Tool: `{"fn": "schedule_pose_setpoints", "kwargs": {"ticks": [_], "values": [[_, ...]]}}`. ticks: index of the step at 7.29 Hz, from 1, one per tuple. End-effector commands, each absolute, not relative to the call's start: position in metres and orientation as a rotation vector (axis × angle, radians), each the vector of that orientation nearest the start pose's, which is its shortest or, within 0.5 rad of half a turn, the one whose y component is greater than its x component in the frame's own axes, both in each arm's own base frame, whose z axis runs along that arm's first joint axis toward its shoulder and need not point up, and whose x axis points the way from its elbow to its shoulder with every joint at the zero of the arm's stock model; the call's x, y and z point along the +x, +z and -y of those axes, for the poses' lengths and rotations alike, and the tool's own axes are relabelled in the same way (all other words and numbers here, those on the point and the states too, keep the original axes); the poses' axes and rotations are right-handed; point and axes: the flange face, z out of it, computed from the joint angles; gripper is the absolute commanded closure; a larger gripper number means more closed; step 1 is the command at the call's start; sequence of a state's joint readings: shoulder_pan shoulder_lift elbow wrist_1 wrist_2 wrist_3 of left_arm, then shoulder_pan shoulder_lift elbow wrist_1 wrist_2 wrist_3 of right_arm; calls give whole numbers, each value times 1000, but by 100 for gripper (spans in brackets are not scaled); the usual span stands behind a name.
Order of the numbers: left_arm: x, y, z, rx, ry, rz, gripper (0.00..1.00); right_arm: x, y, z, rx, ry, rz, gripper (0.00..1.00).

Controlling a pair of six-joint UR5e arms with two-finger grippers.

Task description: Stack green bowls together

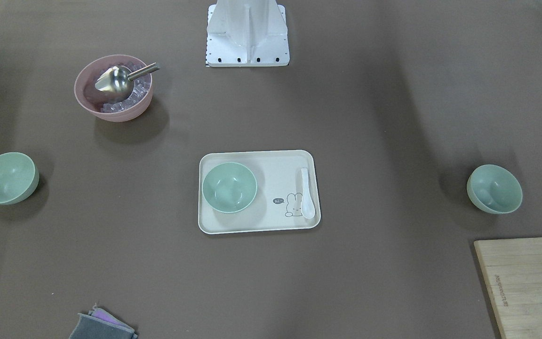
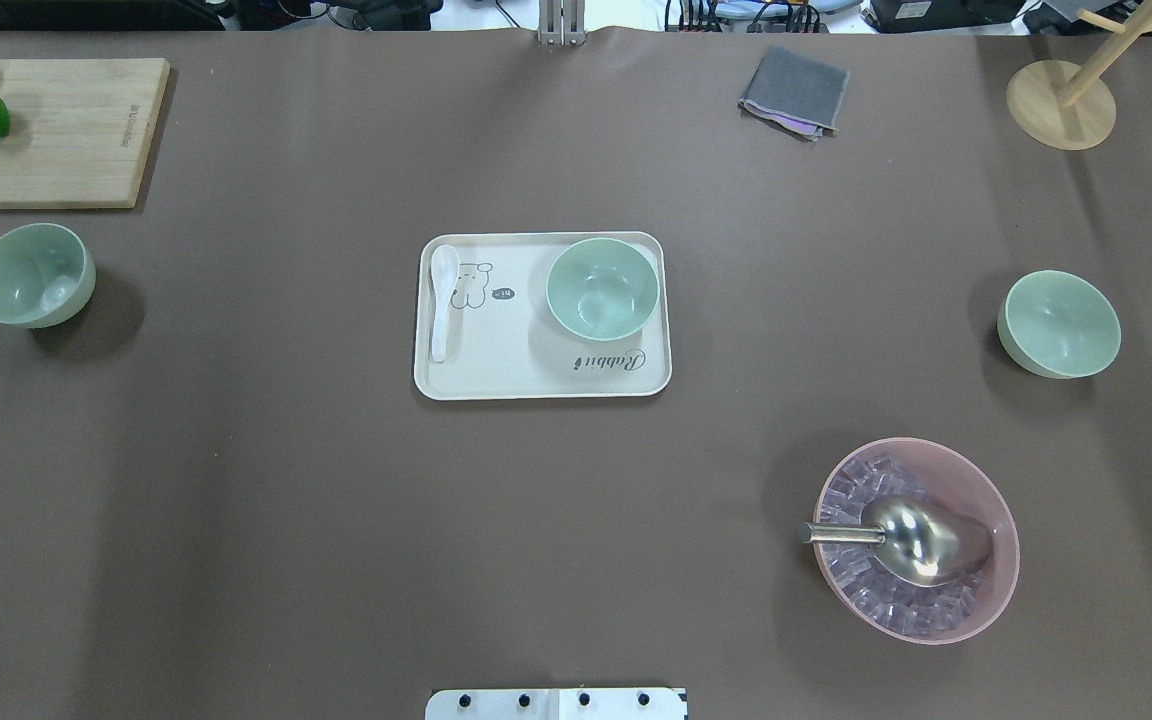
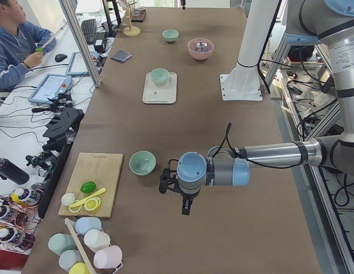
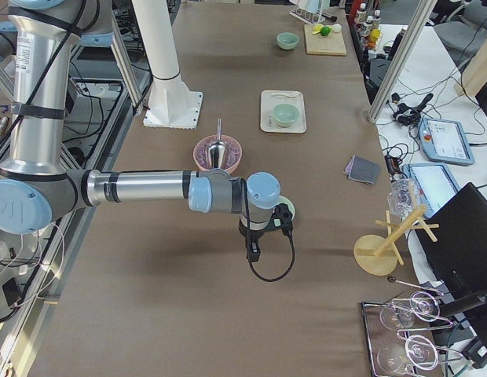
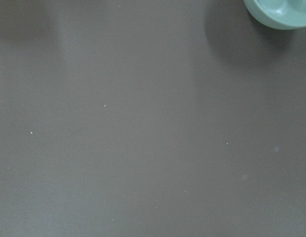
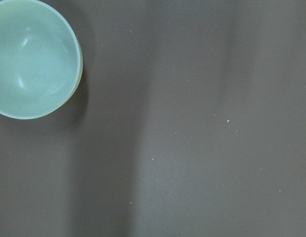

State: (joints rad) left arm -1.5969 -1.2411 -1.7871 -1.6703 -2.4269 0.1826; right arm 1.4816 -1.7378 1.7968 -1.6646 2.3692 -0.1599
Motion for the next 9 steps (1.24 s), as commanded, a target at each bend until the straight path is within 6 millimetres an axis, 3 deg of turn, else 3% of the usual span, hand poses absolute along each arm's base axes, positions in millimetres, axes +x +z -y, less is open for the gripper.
{"fn": "schedule_pose_setpoints", "kwargs": {"ticks": [1,3,9], "values": [[-67,679,347,85,143,-851,2,25,630,423,-4,-218,792,0],[-67,690,344,55,104,-852,2,25,630,422,-2,-220,792,0],[-65,695,347,89,120,-860,3,24,624,425,32,-234,793,0]]}}
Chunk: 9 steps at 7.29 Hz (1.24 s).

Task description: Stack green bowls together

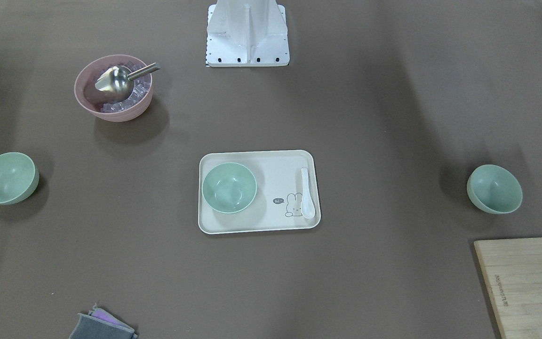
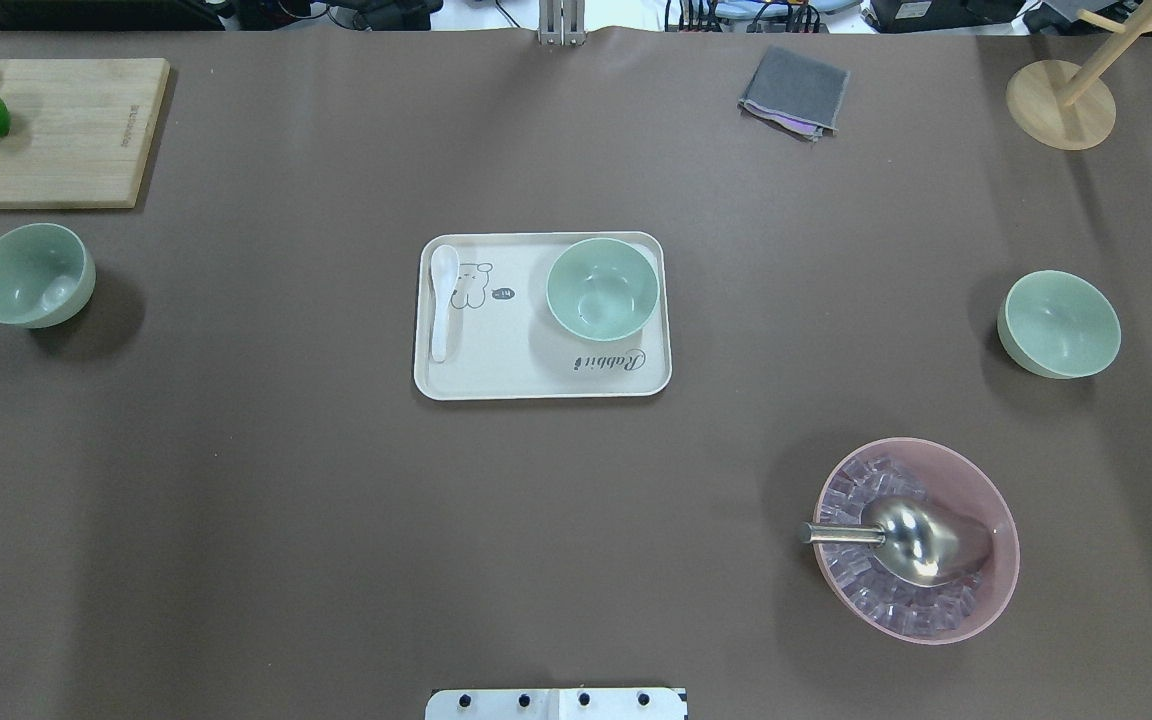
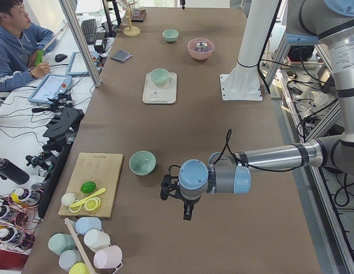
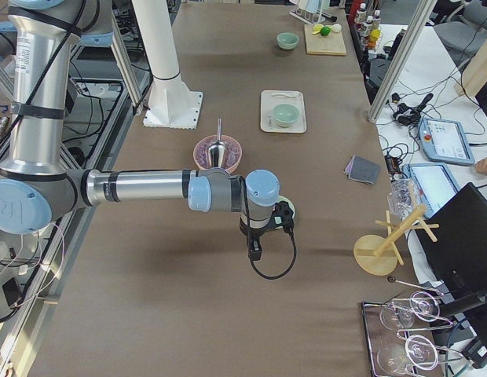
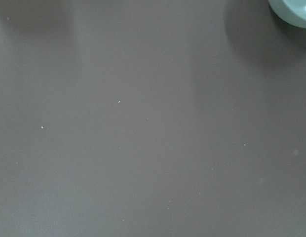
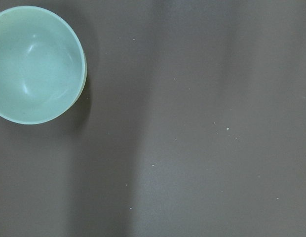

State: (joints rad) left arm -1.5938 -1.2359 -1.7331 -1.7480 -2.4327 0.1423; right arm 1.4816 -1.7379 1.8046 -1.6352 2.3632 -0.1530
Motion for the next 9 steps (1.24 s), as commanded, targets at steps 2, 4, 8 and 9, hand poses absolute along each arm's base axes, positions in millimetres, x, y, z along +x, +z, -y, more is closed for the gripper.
{"fn": "schedule_pose_setpoints", "kwargs": {"ticks": [2,4,8,9], "values": [[-64,690,359,111,134,-858,3,19,626,427,20,-230,793,0],[-64,705,361,75,95,-859,2,1,616,440,-3,-203,800,0],[-61,702,360,82,101,-891,2,-70,569,510,-19,-193,817,2],[-61,701,360,84,102,-894,2,-99,560,524,-19,-207,822,3]]}}
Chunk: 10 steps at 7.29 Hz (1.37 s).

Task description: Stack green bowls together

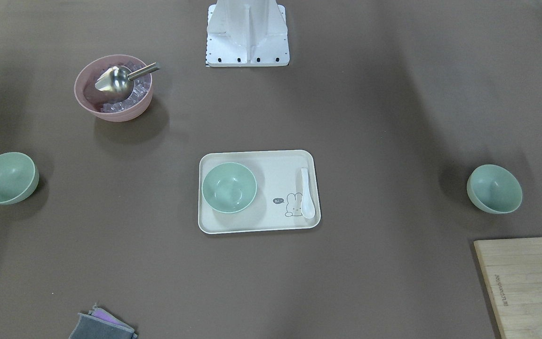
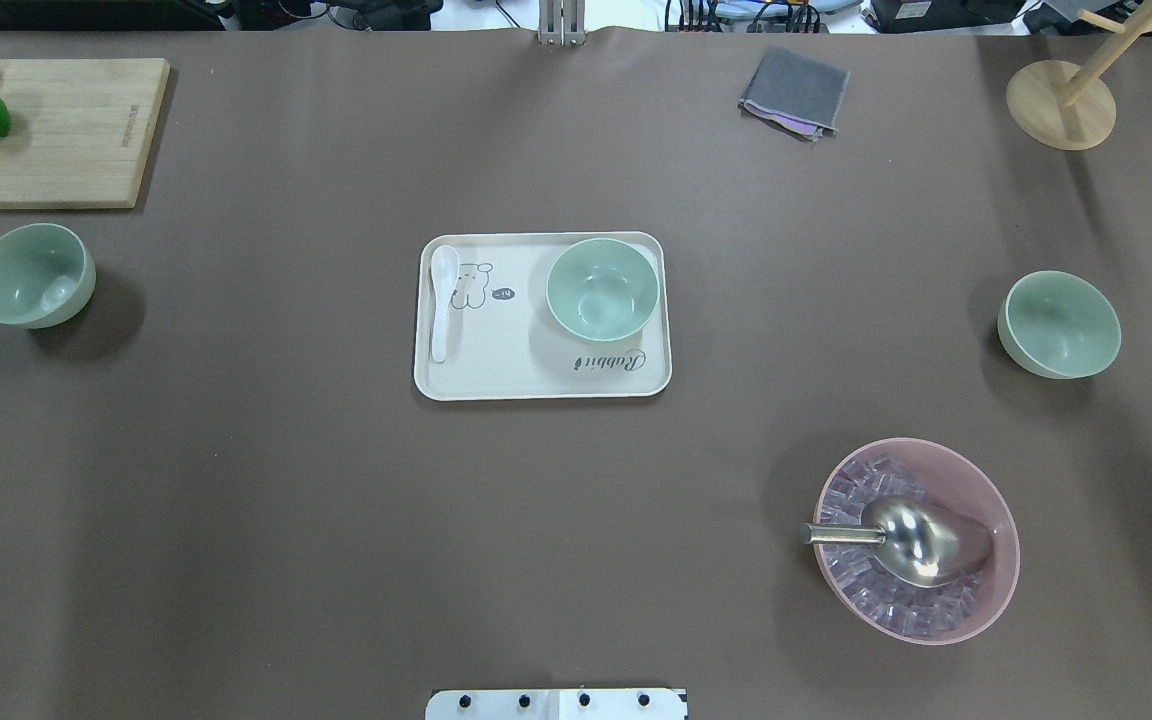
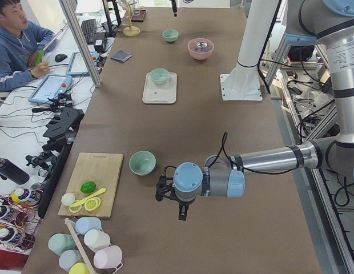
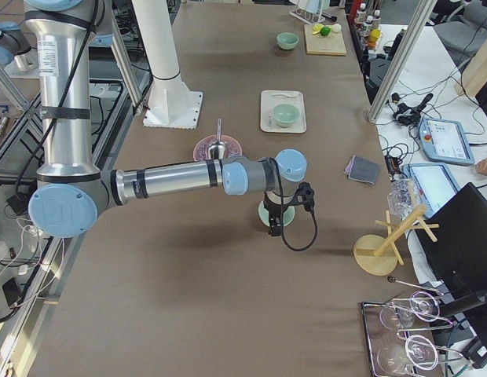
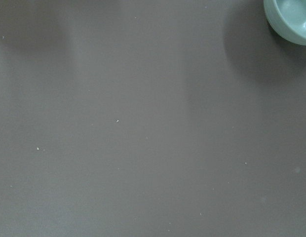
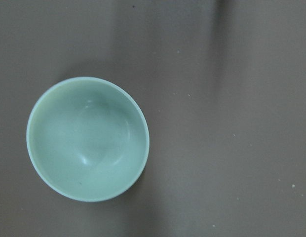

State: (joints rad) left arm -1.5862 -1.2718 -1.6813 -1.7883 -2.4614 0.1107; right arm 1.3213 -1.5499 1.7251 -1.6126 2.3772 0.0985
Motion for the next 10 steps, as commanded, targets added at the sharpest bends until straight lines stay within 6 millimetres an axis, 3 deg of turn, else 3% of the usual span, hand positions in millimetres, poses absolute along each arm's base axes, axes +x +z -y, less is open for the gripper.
{"fn": "schedule_pose_setpoints", "kwargs": {"ticks": [1,2,3,5,6,8,9,10], "values": [[-61,703,359,77,98,-899,2,-115,574,534,5,-188,831,6],[-61,703,359,79,98,-899,2,-121,607,535,15,-188,837,7],[-61,703,358,77,98,-899,2,-123,623,536,30,-195,840,9],[-61,703,359,77,96,-901,2,-144,622,534,-10,-158,841,14],[-61,703,359,79,98,-901,2,-150,632,532,-24,-164,838,17],[-61,701,360,82,100,-901,2,-154,639,530,-37,-168,836,51],[-60,701,360,82,100,-907,2,-155,640,530,-41,-169,839,89],[-60,701,359,79,97,-917,2,-155,641,529,-45,-168,841,100]]}}
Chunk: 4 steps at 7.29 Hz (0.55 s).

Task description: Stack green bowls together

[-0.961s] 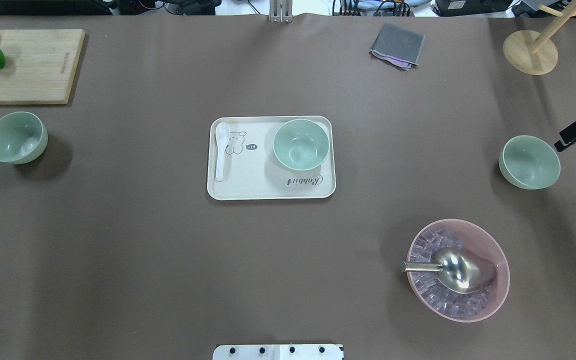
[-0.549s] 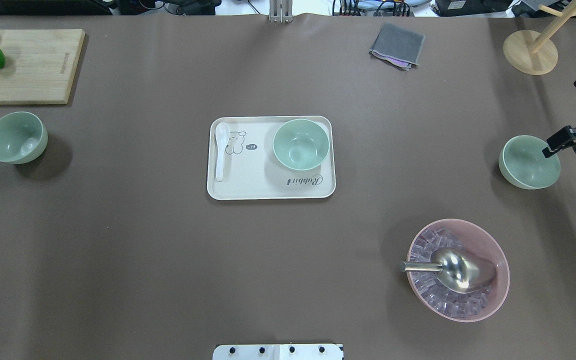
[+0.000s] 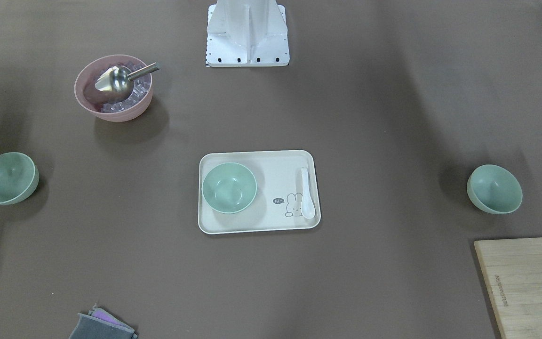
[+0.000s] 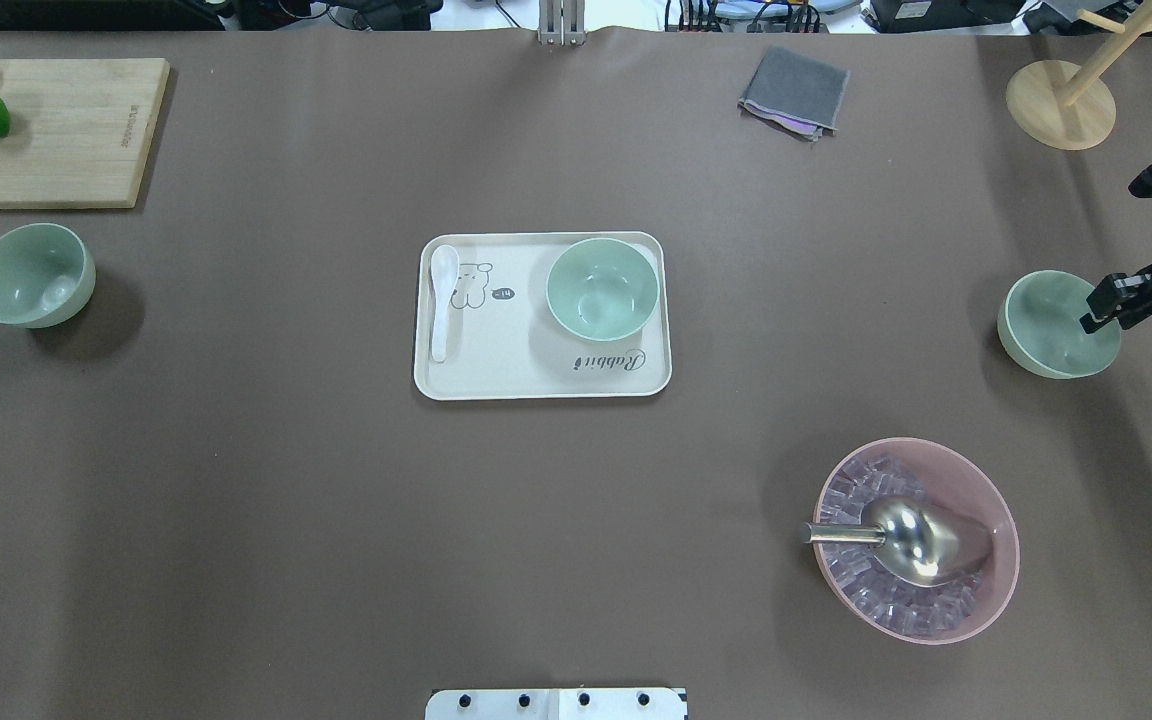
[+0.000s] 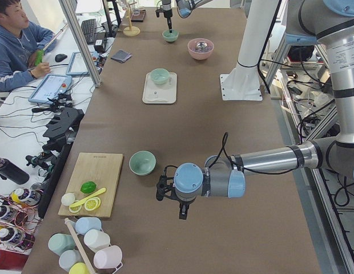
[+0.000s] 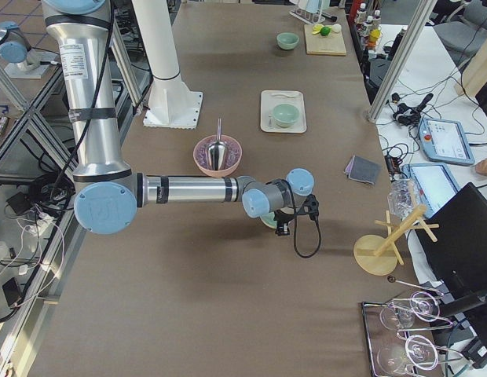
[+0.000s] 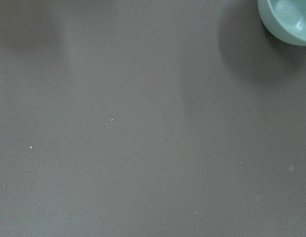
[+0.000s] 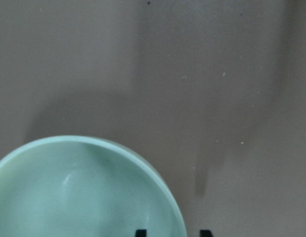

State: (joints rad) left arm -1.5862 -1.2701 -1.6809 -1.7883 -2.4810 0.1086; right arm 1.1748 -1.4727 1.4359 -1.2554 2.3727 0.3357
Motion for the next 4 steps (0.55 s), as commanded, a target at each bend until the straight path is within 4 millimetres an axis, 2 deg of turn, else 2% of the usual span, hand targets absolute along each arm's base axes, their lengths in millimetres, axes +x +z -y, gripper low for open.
{"fn": "schedule_pose_setpoints", "kwargs": {"ticks": [1,2,3,4], "values": [[-59,699,361,74,80,-921,2,-155,638,530,-42,-164,845,100],[-51,693,371,57,64,-923,2,-162,599,544,-37,-104,885,100],[-34,685,384,31,62,-922,2,-176,572,545,-73,-4,912,100],[-21,678,396,27,64,-915,2,-201,528,539,-72,19,943,100]]}}
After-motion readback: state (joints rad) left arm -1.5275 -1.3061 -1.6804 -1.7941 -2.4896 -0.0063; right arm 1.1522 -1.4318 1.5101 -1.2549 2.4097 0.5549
